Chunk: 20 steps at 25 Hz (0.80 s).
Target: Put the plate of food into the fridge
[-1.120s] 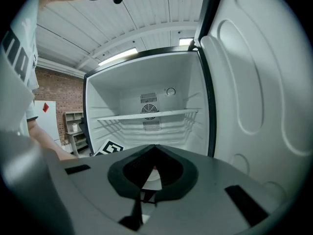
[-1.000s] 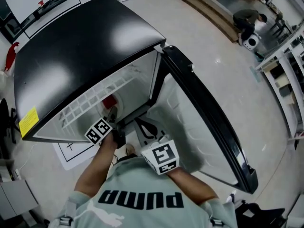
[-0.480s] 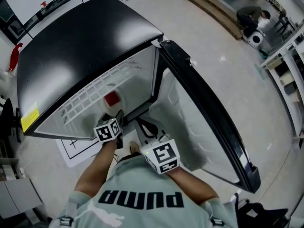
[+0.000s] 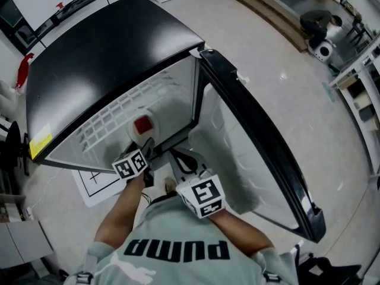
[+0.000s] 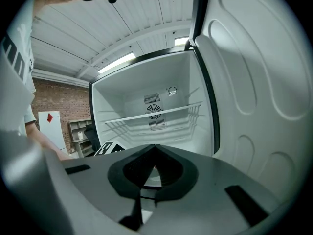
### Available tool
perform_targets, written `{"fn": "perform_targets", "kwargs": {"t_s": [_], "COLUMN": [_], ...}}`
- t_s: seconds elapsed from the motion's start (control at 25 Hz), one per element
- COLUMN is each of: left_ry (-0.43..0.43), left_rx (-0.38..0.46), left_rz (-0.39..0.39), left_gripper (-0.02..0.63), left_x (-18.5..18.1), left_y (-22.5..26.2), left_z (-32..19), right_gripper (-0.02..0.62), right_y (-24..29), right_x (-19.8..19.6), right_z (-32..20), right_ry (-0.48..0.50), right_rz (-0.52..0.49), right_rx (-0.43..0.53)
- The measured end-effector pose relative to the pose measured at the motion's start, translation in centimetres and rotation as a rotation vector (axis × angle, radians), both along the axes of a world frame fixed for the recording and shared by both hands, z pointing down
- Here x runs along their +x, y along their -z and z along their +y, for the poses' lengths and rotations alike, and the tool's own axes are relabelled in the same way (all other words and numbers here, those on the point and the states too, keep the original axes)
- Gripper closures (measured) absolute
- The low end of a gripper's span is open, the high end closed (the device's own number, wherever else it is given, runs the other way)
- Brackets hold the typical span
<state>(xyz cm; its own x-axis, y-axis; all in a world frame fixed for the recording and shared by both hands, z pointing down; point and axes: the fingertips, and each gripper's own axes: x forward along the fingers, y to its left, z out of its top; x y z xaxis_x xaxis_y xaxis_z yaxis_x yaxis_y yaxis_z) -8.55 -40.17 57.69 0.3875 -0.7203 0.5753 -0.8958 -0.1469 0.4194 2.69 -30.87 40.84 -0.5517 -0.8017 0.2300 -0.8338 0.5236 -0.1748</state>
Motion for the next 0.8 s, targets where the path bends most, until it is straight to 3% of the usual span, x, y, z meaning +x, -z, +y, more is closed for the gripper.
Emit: {"fn": "perform_targets", "kwargs": {"t_s": [0.12,0.28,0.48,0.8], "left_ry": [0.017,0.013,0.015,0.01], "left_rx": [0.029,0.09,0.111,0.195], "left_rz": [0.002,-0.06,-0.078,-0.05], "left_gripper": [0.259,0.256,0.255,0.256], "left_x": [-0.3,-0.6,-0.7,-0.7], "left_y": [0.4,1.3,1.7,3.7], "left_z": [-0.1,-0.5,-0.6,0.9], "right_gripper": [0.591,0.591,0.591,0.591], "right_y": [0.1,0.1,0.2,0.1], "right_x": [-0.2,-0.3,-0.2,0.0], "right_z": [0.3,0.5,0.9,1.7], "right_ry": [0.012,0.021,0.026,0.025], "right_rz": [-0.012,-0.009,0.002,0.012], "right_rx": [-0.015,-0.013,-0.002,-0.003]}}
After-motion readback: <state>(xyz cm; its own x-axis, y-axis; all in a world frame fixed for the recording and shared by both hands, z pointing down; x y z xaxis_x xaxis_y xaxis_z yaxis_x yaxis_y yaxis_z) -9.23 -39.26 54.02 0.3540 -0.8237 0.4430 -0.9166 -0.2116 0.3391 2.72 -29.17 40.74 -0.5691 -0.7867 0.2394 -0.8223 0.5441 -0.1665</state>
